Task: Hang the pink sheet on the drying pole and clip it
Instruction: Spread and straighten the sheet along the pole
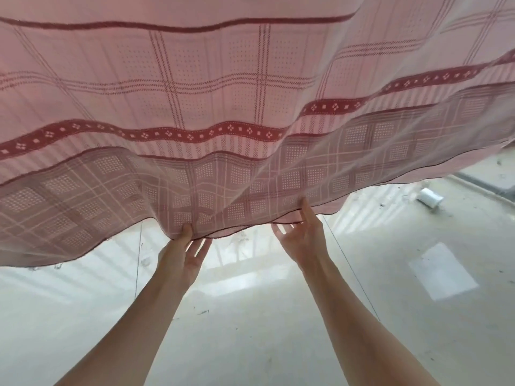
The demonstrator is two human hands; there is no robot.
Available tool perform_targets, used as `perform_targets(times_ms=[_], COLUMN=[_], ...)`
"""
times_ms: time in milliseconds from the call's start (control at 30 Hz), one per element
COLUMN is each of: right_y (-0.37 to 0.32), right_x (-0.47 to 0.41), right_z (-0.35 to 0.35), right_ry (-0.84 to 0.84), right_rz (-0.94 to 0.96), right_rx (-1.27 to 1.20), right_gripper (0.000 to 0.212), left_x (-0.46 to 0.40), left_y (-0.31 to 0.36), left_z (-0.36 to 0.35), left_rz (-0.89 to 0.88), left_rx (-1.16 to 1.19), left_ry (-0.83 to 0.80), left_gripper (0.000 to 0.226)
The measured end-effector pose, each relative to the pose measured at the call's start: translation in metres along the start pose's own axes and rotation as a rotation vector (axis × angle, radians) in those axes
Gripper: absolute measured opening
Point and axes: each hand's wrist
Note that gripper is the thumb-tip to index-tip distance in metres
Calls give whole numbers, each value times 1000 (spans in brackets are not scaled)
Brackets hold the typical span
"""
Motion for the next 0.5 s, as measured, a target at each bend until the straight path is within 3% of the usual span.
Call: perform_targets(times_ms=[167, 367, 500], right_y=[-31, -66, -82], right_x=[-13, -29, -37], right_z=[-1, 16, 27], right_ry=[-12, 180, 236], right_rz=[188, 93, 64], right_rx=[-27, 233, 132], right_gripper=[42, 13, 9], left_x=[-10, -28, -37], left_y=[10, 16, 16], left_z=[3, -11, -16], left_rz=[35, 34, 9], left_rx=[-34, -48, -42], left_ry=[-61, -105, -122], left_gripper=[8, 9, 10])
Point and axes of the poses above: each hand's wrist, its own x-axis away from the middle knuckle, its own z-axis out of the back of the hand, y = z × x, and after that the axes turned 11 degrees about z, right-handed
